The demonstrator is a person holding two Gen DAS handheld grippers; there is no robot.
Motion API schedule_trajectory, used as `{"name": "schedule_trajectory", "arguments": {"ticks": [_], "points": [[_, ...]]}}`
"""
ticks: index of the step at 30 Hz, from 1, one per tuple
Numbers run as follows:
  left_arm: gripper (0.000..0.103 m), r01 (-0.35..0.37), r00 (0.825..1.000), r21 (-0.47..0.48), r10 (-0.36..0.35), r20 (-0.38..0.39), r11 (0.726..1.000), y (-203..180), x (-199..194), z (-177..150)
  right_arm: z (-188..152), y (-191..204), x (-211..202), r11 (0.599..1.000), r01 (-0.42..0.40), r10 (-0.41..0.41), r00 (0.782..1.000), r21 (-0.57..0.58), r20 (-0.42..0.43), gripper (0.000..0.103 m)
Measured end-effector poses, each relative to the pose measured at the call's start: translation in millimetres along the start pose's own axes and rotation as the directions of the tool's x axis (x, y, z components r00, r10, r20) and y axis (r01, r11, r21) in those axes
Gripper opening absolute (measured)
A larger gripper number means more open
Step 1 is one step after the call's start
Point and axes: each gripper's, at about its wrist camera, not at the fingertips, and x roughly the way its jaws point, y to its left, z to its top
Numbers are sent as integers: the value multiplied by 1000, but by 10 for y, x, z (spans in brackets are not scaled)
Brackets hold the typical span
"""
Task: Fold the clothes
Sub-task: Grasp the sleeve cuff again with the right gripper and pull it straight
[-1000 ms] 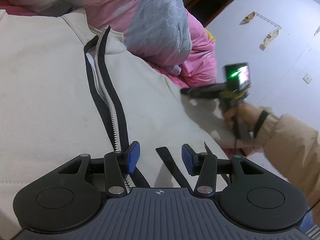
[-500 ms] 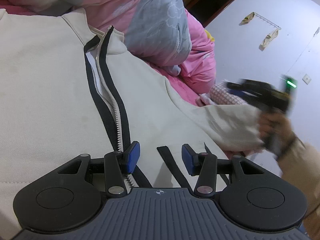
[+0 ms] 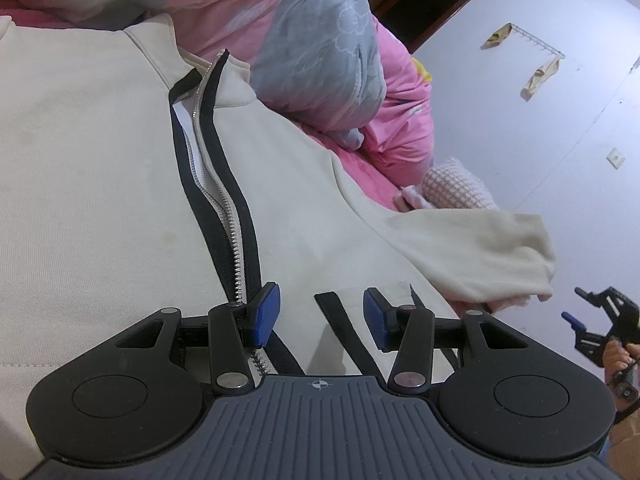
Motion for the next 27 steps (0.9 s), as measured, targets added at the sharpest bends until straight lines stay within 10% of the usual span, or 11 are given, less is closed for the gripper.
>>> {"name": "schedule_trajectory", "arguments": {"ticks": [14,21,27], "points": [[48,-87,994,-71,81,-79,994,-106,23,83,225,-311,518,992,-69,69,998,110,4,49],[59,-197,975,-104,183,-126,975,-348,-69,141,177,-279,602,991,-112,113,994,79,-8,16],[70,-277,956,-47,271,-109,960,-570,-290,50,188,-172,415,991,-126,125,992,40,14,8]]}}
